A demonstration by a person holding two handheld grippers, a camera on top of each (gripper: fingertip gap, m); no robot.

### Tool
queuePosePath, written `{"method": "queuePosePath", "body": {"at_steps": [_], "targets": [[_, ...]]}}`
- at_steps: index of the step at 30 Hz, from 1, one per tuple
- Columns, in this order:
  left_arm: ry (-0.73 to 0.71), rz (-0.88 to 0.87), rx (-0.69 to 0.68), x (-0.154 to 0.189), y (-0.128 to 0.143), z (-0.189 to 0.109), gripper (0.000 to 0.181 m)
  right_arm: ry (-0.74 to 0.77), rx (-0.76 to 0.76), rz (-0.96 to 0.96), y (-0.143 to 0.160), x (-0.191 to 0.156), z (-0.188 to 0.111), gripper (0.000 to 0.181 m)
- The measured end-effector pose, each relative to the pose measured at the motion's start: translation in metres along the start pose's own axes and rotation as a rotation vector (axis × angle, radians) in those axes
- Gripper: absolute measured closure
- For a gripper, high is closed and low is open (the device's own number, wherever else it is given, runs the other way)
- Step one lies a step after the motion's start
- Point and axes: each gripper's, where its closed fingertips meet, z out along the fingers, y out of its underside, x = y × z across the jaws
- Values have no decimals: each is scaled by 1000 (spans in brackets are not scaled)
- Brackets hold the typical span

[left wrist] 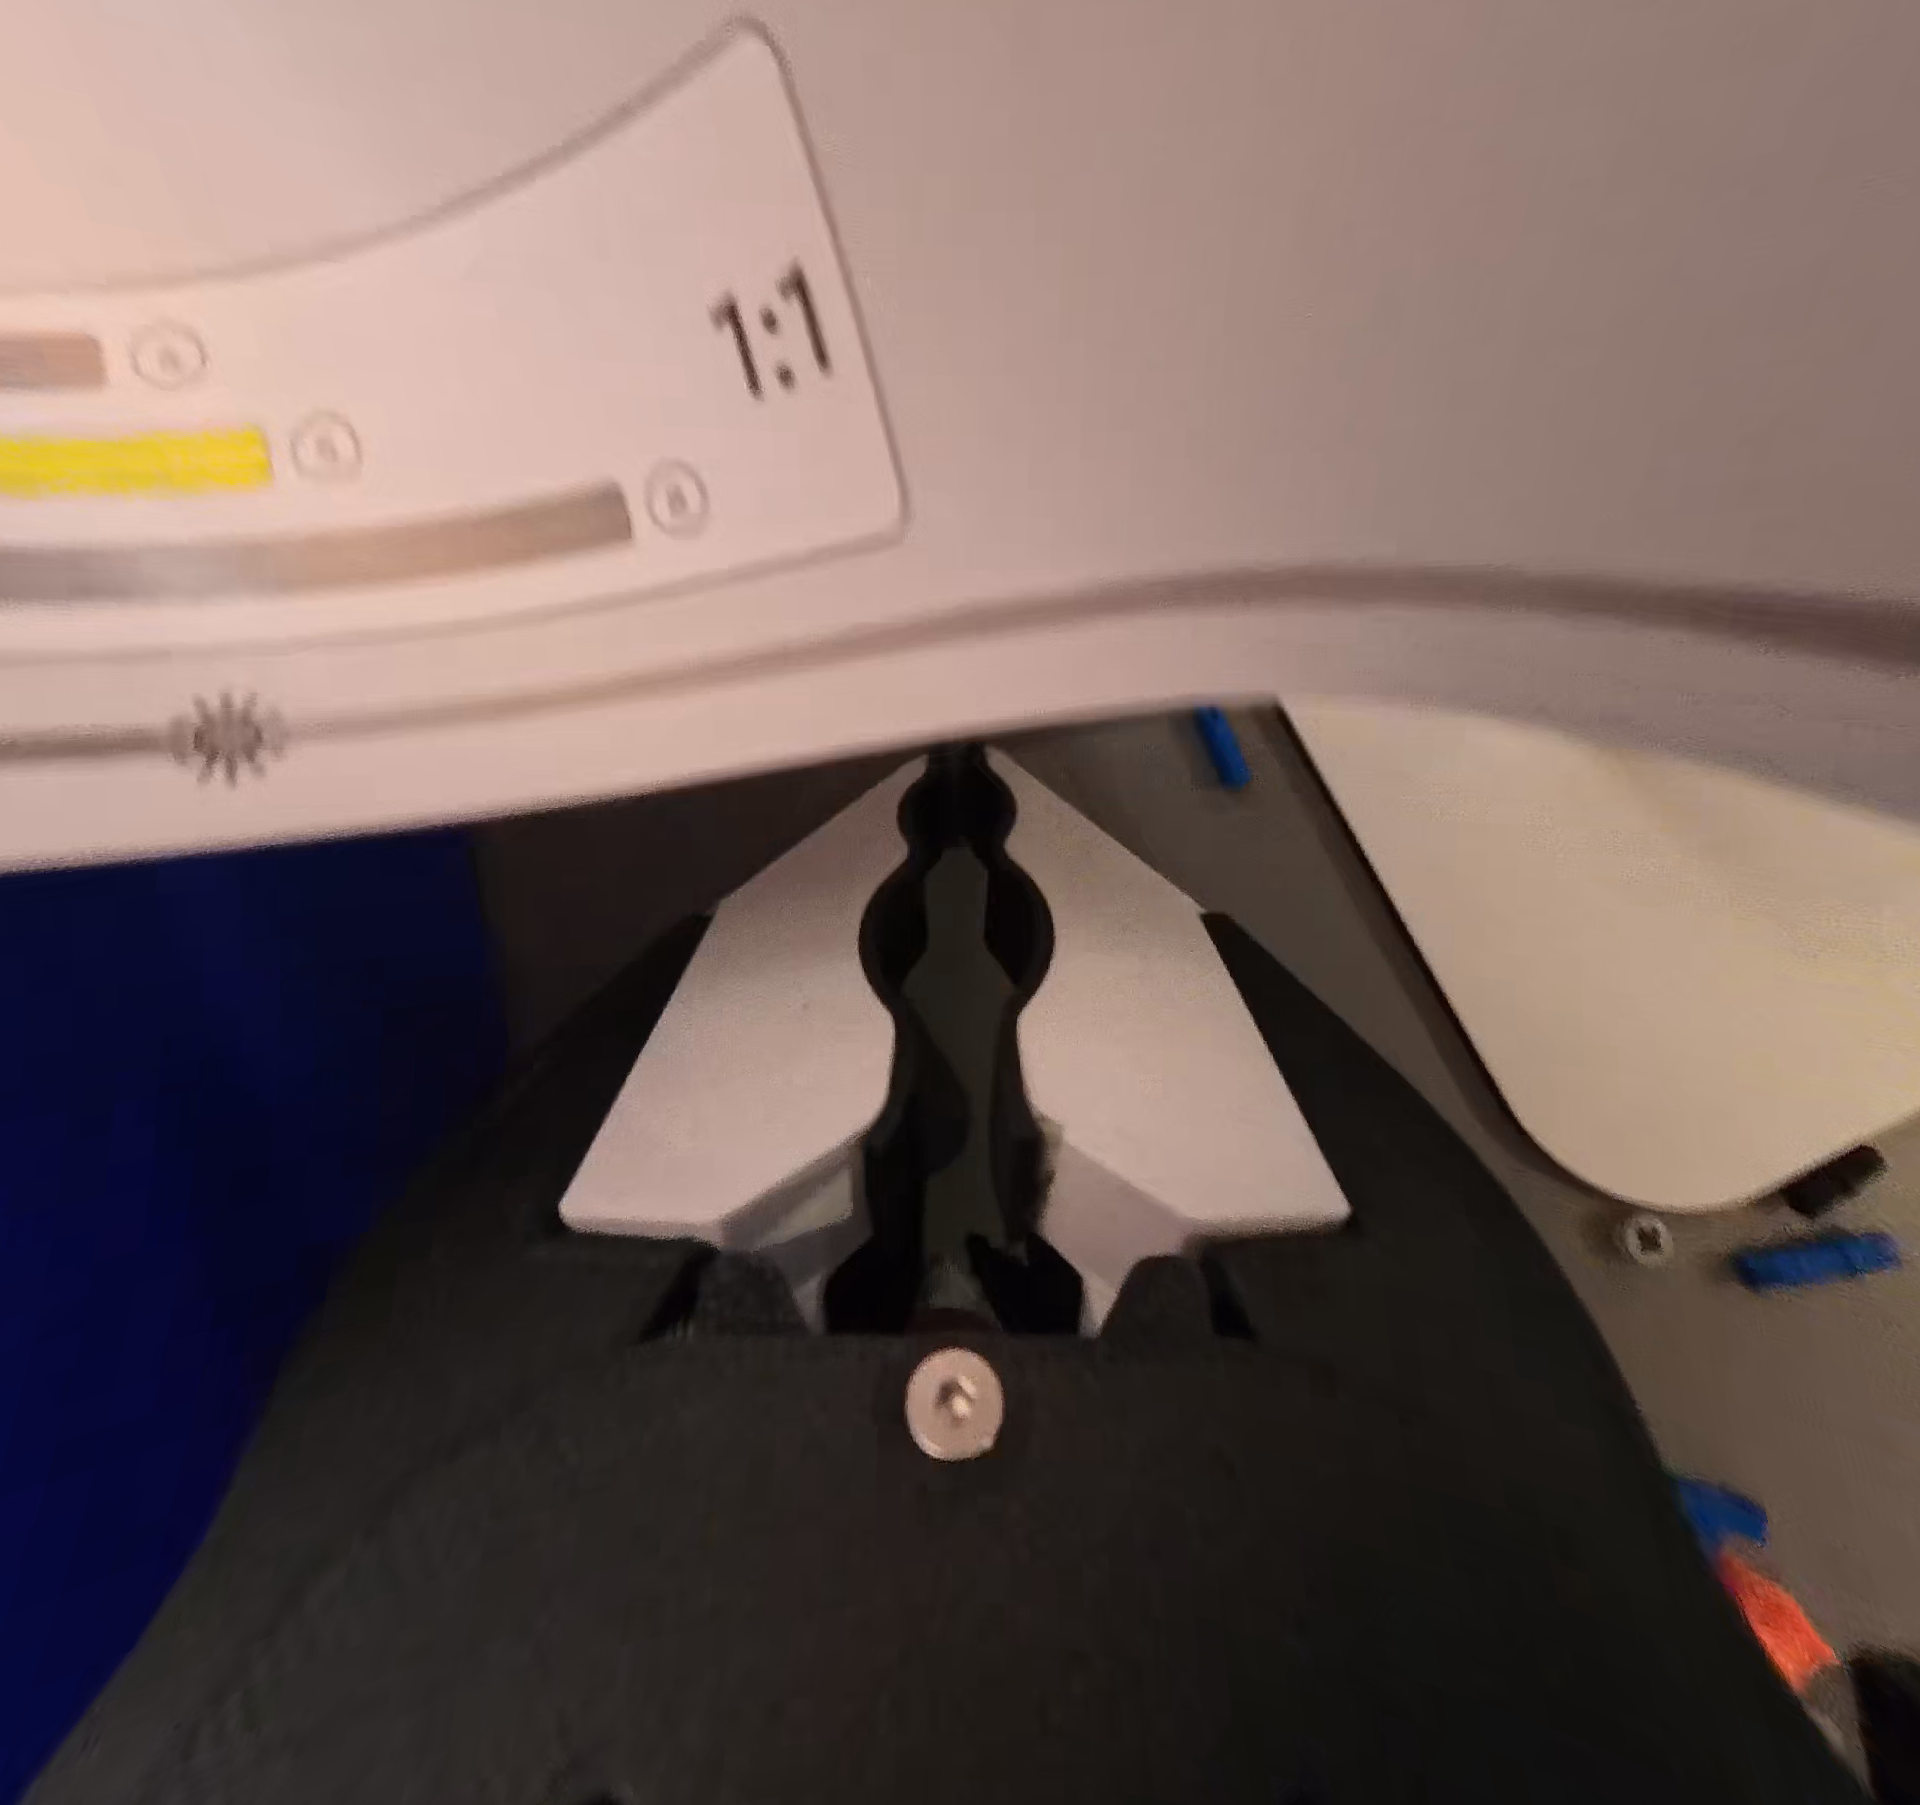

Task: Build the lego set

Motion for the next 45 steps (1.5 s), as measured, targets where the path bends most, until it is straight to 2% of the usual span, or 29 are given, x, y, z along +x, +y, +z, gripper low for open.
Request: {"method": "queuePosePath", "body": {"at_steps": [4,9,13,16,19,21,22,24,25,28,32,34,35,38,40,43,45], "targets": [[9,2,-24,8,18,-17,180,5,-6,-2,1,1,1,180],[87,9,-35,29,37,-42,180,22,-22,-15,4,3,2,180],[150,37,-28,47,53,-78,180,38,-39,-30,7,5,4,180],[214,105,-76,70,83,-102,180,46,-54,-35,10,7,7,180],[265,175,-140,90,120,-114,179,53,-70,-39,14,8,11,180],[266,218,-114,94,124,-119,180,57,-80,-44,16,8,14,180],[271,243,-120,95,126,-121,177,61,-86,-47,17,9,15,180],[265,268,-127,96,127,-123,144,69,-94,-52,19,10,16,180],[268,280,-127,96,127,-124,141,74,-97,-54,20,11,16,180],[300,267,-91,95,124,-132,123,89,-103,-62,21,13,16,180],[267,239,-29,77,113,-145,79,105,-113,-68,23,17,17,180],[252,190,57,66,96,-157,72,109,-119,-73,24,18,18,180],[255,156,101,61,86,-165,72,111,-119,-74,24,19,19,180],[344,-7,238,58,52,-184,101,113,-118,-74,24,19,20,180],[450,-190,290,60,31,-183,99,108,-119,-79,24,18,22,180],[603,-549,445,56,-11,-177,115,99,-119,-86,23,15,23,180],[697,-763,536,50,-34,-169,112,91,-112,-89,21,12,23,180]]}}
